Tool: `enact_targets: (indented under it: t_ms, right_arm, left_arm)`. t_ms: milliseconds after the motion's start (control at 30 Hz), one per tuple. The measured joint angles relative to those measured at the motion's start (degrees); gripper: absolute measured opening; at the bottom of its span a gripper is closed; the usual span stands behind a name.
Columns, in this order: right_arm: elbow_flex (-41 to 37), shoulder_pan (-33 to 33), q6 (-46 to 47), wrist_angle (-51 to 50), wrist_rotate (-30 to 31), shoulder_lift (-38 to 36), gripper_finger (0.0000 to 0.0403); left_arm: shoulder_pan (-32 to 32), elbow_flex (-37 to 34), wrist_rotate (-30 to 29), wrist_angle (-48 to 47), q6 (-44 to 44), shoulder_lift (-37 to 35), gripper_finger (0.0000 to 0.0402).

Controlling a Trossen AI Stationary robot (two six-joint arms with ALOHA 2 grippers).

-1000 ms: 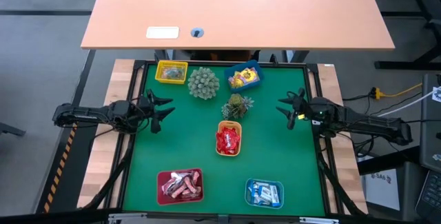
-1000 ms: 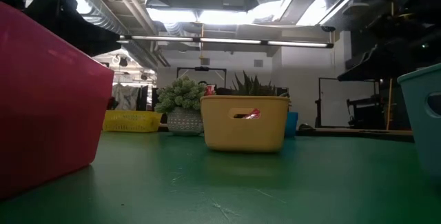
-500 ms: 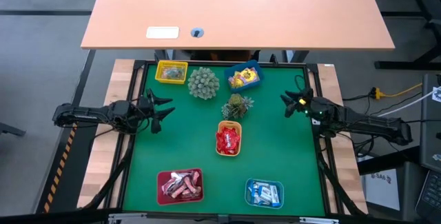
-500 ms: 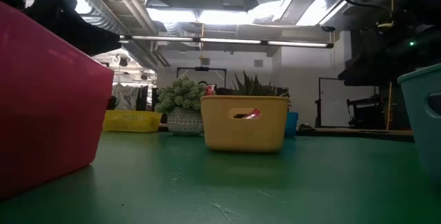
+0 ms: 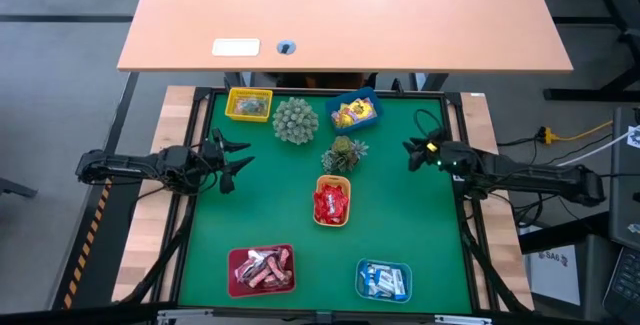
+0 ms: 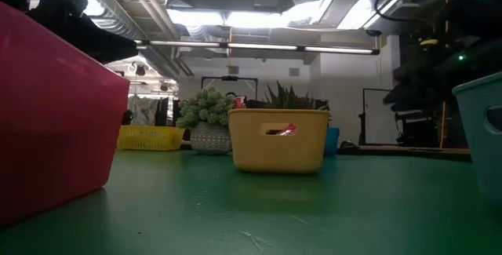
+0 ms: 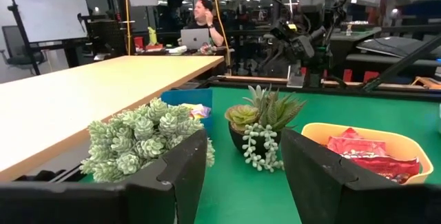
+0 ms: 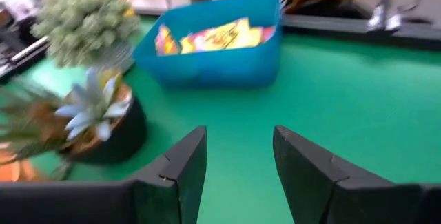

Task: Sort candy
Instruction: Return to Home Position

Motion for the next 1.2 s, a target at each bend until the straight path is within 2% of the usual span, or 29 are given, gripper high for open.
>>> enact_targets:
  t_ms: [133, 267, 433, 833, 1067, 1200]
  right_arm:
    - [0.00, 0.00, 0.14, 0.35, -6.23, 1.06, 0.0166]
    - [0.00, 0.02, -4.09, 1.17, -10.79, 0.95, 0.0166]
    - [0.00, 0.02, -10.30, 3.52, -11.81, 0.95, 0.0166]
    - [0.00, 0.01, -16.42, 3.50, -11.81, 0.95, 0.0166]
    - [0.00, 0.02, -25.26, 3.84, -11.85, 0.95, 0.0166]
    - [-0.02, 0.22, -25.85, 10.69, -12.79, -1.71, 0.0166]
  left_arm:
    - [0.00, 0.00, 0.02, 0.00, 0.09, 0.00, 0.0175]
    - [0.00, 0.00, 0.04, 0.00, 0.08, 0.00, 0.0175]
    - [-0.02, 0.00, 0.11, -0.01, 0.07, 0.00, 0.0175]
    - [0.00, 0.00, 0.09, -0.01, 0.05, 0.00, 0.0175]
    - [-0.01, 0.00, 0.09, -0.01, 0.07, 0.00, 0.0175]
    - [0.00, 0.00, 0.05, -0.01, 0.07, 0.00, 0.0175]
